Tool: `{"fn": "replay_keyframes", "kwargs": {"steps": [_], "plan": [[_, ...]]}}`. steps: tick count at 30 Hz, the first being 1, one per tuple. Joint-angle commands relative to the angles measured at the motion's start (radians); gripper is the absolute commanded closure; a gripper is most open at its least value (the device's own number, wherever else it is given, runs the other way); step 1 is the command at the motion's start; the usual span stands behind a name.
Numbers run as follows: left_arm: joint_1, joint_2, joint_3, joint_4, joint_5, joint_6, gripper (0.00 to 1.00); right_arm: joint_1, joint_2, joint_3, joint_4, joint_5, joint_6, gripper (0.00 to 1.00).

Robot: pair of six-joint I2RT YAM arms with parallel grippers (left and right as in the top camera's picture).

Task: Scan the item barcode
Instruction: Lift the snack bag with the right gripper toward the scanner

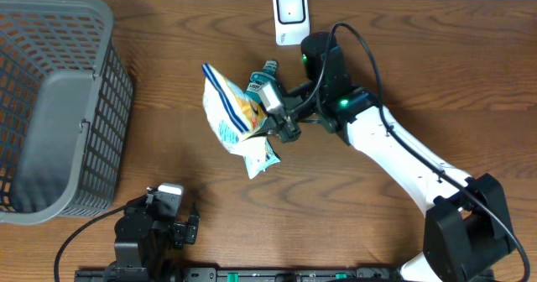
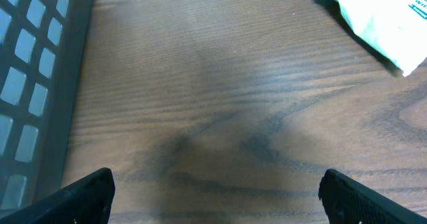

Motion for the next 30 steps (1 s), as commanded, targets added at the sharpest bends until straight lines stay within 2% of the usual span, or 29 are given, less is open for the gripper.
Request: {"fn": "replay_keyframes", "kwargs": {"steps": [1, 9, 12, 17, 19, 22, 25, 27, 30], "plan": [[0.003, -0.003, -0.007, -0.039, 0.010, -0.005, 0.02, 0.020, -0.020, 0.002, 0.137, -0.040, 0.034, 0.99], [0.003, -0.003, -0.007, -0.038, 0.010, -0.005, 0.02, 0.026, -0.020, 0.002, 0.726, -0.040, 0.318, 0.99], [0.003, -0.003, -0.007, -0.038, 0.010, -0.005, 0.02, 0.026, -0.020, 0.002, 0.866, -0.040, 0.389, 0.99], [0.003, -0.003, -0.007, -0.038, 0.010, -0.005, 0.02, 0.025, -0.020, 0.002, 0.986, -0.040, 0.454, 0.99], [0.003, -0.003, -0.007, -0.038, 0.010, -0.005, 0.02, 0.021, -0.020, 0.002, 0.992, -0.040, 0.487, 0.99], [0.003, -0.003, -0.007, -0.039, 0.010, -0.005, 0.02, 0.018, -0.020, 0.002, 0.892, -0.040, 0.710, 0.98], [0.003, -0.003, -0.007, -0.038, 0.010, -0.005, 0.02, 0.018, -0.019, 0.002, 0.700, -0.023, 0.910, 0.98], [0.003, -0.003, -0.007, -0.038, 0.010, -0.005, 0.02, 0.016, -0.019, 0.002, 0.589, 0.064, 1.094, 0.98], [0.003, -0.003, -0.007, -0.038, 0.010, -0.005, 0.02, 0.002, -0.019, 0.002, 0.449, 0.288, 1.508, 0.98]]}}
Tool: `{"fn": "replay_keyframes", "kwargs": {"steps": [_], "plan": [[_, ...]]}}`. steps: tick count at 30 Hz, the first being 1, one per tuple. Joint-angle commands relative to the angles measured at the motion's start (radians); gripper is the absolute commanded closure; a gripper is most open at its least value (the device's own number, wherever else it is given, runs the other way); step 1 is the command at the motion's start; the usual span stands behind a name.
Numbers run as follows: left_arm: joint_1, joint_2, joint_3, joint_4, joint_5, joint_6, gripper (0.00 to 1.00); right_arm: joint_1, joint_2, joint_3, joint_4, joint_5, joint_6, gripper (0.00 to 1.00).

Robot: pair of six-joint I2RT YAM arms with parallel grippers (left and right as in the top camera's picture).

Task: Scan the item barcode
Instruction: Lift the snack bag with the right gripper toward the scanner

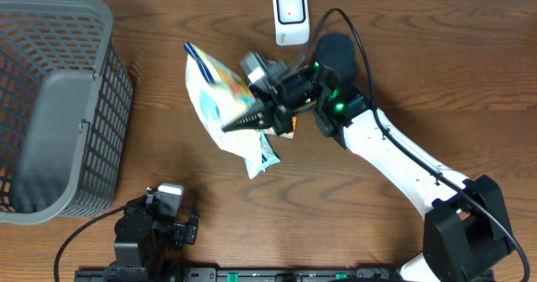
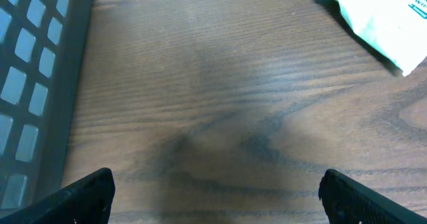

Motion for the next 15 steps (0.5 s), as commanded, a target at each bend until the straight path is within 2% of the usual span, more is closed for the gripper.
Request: {"fn": "replay_keyframes", "kwargs": {"steps": [1, 4, 6, 8, 9, 15], "plan": [[0.003, -0.003, -0.009, -0.036, 0.009, -0.005, 0.02, -0.031, -0.016, 0.009, -0.188, 0.300, 0.740, 0.98], [0.003, -0.003, -0.009, -0.036, 0.009, -0.005, 0.02, -0.065, -0.016, 0.009, -0.363, 0.358, 1.091, 0.99], [0.003, -0.003, -0.009, -0.036, 0.009, -0.005, 0.02, -0.080, -0.016, 0.009, -0.406, 0.344, 1.247, 0.99], [0.003, -0.003, -0.009, -0.036, 0.009, -0.005, 0.02, -0.089, -0.016, 0.009, -0.420, 0.287, 1.313, 0.95], [0.003, -0.003, -0.009, -0.036, 0.009, -0.005, 0.02, -0.089, -0.016, 0.009, -0.420, 0.281, 1.322, 0.99], [0.003, -0.003, -0.009, -0.036, 0.009, -0.005, 0.02, -0.089, -0.016, 0.009, -0.422, 0.246, 1.524, 0.98]]}}
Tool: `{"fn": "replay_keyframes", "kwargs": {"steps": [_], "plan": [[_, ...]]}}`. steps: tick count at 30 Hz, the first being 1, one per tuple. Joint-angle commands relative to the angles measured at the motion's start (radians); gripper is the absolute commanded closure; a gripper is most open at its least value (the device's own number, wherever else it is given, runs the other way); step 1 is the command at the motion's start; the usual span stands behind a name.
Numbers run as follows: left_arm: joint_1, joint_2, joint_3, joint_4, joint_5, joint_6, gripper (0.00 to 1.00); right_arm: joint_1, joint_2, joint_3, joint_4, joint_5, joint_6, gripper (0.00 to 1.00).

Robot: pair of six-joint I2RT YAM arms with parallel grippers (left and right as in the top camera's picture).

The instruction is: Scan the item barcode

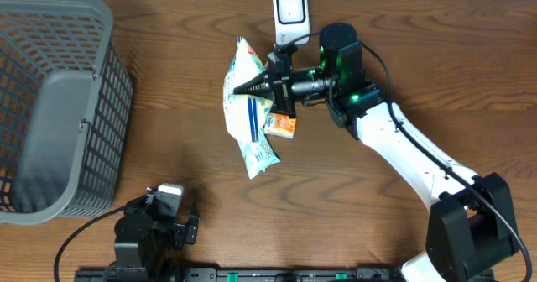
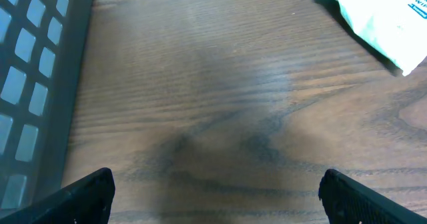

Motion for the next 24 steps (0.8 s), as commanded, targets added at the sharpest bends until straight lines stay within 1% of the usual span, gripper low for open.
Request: {"fn": "replay_keyframes", "kwargs": {"steps": [1, 3, 7, 8, 9, 10, 11, 12, 14, 15, 17, 18, 19, 21, 24], "plan": [[0.003, -0.003, -0.009, -0.035, 0.009, -0.005, 0.02, 0.002, -0.016, 0.010, 0.006, -0.079, 0.246, 0.98], [0.003, -0.003, -0.009, -0.035, 0.009, -0.005, 0.02, -0.003, -0.016, 0.010, 0.005, -0.128, 0.281, 0.99], [0.003, -0.003, -0.009, -0.035, 0.009, -0.005, 0.02, -0.010, -0.016, 0.010, 0.006, -0.165, 0.280, 0.98], [0.003, -0.003, -0.009, -0.035, 0.009, -0.005, 0.02, -0.010, -0.016, 0.010, 0.008, -0.169, 0.278, 0.96], [0.003, -0.003, -0.009, -0.035, 0.009, -0.005, 0.02, -0.010, -0.016, 0.010, 0.012, -0.160, 0.245, 0.94], [0.003, -0.003, -0.009, -0.036, 0.009, -0.005, 0.02, -0.010, -0.016, 0.010, 0.012, -0.116, 0.167, 0.94], [0.003, -0.003, -0.009, -0.036, 0.009, -0.005, 0.02, -0.010, -0.016, 0.010, 0.007, -0.046, 0.048, 0.99], [0.003, -0.003, -0.009, -0.035, 0.009, -0.005, 0.02, -0.010, -0.016, 0.008, -0.003, 0.015, -0.094, 0.99], [0.003, -0.003, -0.009, -0.035, 0.009, -0.005, 0.02, -0.010, -0.016, 0.008, -0.053, 0.127, -0.486, 0.97], [0.003, -0.003, -0.009, -0.035, 0.009, -0.005, 0.02, -0.009, -0.016, 0.008, -0.093, 0.169, -0.727, 0.97], [0.003, -0.003, -0.009, -0.035, 0.009, -0.005, 0.02, -0.008, -0.016, 0.008, -0.232, 0.229, -1.139, 0.95], [0.003, -0.003, -0.009, -0.035, 0.009, -0.005, 0.02, -0.008, -0.016, 0.008, -0.327, 0.284, -1.241, 0.95], [0.003, -0.003, -0.009, -0.035, 0.009, -0.005, 0.02, -0.008, -0.016, 0.008, -0.430, 0.381, -1.267, 0.99], [0.003, -0.003, -0.009, -0.035, 0.009, -0.005, 0.02, -0.009, -0.016, 0.008, -0.575, 0.560, -1.268, 0.99], [0.003, -0.003, -0.009, -0.035, 0.009, -0.005, 0.02, -0.011, -0.016, 0.008, -0.753, 0.876, -1.191, 0.99]]}}
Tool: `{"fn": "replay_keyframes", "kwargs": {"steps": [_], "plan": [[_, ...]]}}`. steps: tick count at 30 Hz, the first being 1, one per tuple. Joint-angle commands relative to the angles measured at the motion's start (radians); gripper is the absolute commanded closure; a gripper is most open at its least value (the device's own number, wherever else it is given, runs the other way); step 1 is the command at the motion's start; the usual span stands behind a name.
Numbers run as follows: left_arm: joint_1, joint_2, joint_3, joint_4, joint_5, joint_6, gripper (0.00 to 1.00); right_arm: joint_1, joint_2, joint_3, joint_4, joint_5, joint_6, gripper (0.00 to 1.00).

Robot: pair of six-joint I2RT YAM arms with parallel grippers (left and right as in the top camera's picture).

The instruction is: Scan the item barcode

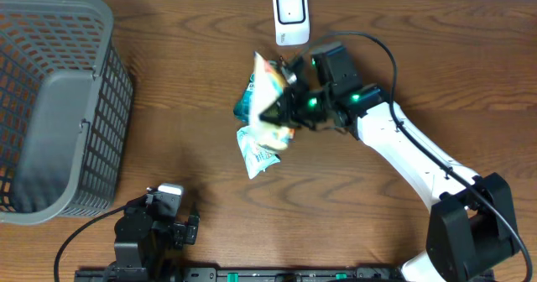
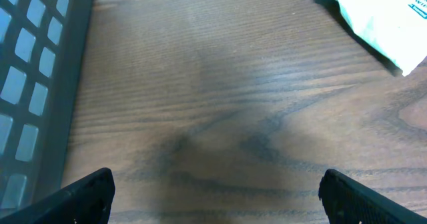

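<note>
A crinkled snack bag (image 1: 268, 93) hangs above the table just below the white scanner (image 1: 290, 16). It is tilted, with its pale face up. My right gripper (image 1: 283, 107) is shut on the bag's right side, and its arm comes in from the lower right. My left gripper (image 2: 217, 197) stands open near the table's front edge. Only bare wood lies between its fingertips (image 2: 87, 191).
A white and teal packet (image 1: 256, 156) lies on the table under the held bag, and the left wrist view shows it as the packet (image 2: 377, 24) at the top right. An orange packet (image 1: 284, 134) peeks out beside it. A grey mesh basket (image 1: 50, 106) fills the left side.
The bag was edge-on just left of the scanner's base. It is now a little further right and lower, turned so a broad pale face shows. The left arm has not moved.
My right gripper first held the bag over the middle of the table with its blue and yellow face up. Then the bag was further left and higher. Then it stood edge-on beneath the scanner, and now it is tilted there with another face up.
</note>
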Motion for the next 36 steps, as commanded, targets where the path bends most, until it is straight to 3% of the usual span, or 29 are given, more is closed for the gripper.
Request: {"fn": "replay_keyframes", "kwargs": {"steps": [1, 4, 5, 6, 8, 20, 21, 23, 24, 31, 36], "plan": [[0.003, -0.003, -0.009, -0.035, 0.009, -0.004, 0.02, -0.008, -0.015, 0.005, -0.130, 0.489, -0.144, 0.99], [0.003, -0.003, -0.009, -0.035, 0.009, -0.004, 0.02, -0.007, -0.015, 0.005, -0.151, 0.567, -0.139, 0.99], [0.003, -0.003, -0.009, -0.035, 0.009, -0.004, 0.02, -0.006, -0.015, 0.005, -0.150, 0.583, -0.140, 0.93], [0.003, -0.003, -0.009, -0.035, 0.009, -0.004, 0.02, -0.005, -0.015, 0.005, -0.150, 0.607, -0.140, 0.77], [0.003, -0.003, -0.009, -0.035, 0.009, -0.004, 0.02, -0.004, -0.015, 0.005, -0.161, 0.657, -0.139, 0.01], [0.003, -0.003, -0.009, -0.035, 0.009, -0.004, 0.02, -0.004, -0.016, 0.005, -0.168, 0.645, -0.142, 0.01], [0.003, -0.003, -0.009, -0.035, 0.009, -0.004, 0.02, -0.004, -0.016, 0.005, -0.182, 0.645, -0.156, 0.16], [0.003, -0.003, -0.009, -0.035, 0.009, -0.004, 0.02, -0.004, -0.016, 0.005, -0.192, 0.657, -0.220, 0.77], [0.003, -0.003, -0.009, -0.035, 0.009, -0.004, 0.02, -0.004, -0.016, 0.005, -0.195, 0.674, -0.234, 0.99], [0.003, -0.003, -0.009, -0.035, 0.009, -0.004, 0.02, -0.004, 0.015, 0.003, -0.180, 0.753, -0.180, 0.99], [0.003, -0.003, -0.009, -0.035, 0.009, -0.004, 0.02, -0.004, 0.157, 0.003, -0.125, 0.742, -0.158, 0.99]]}}
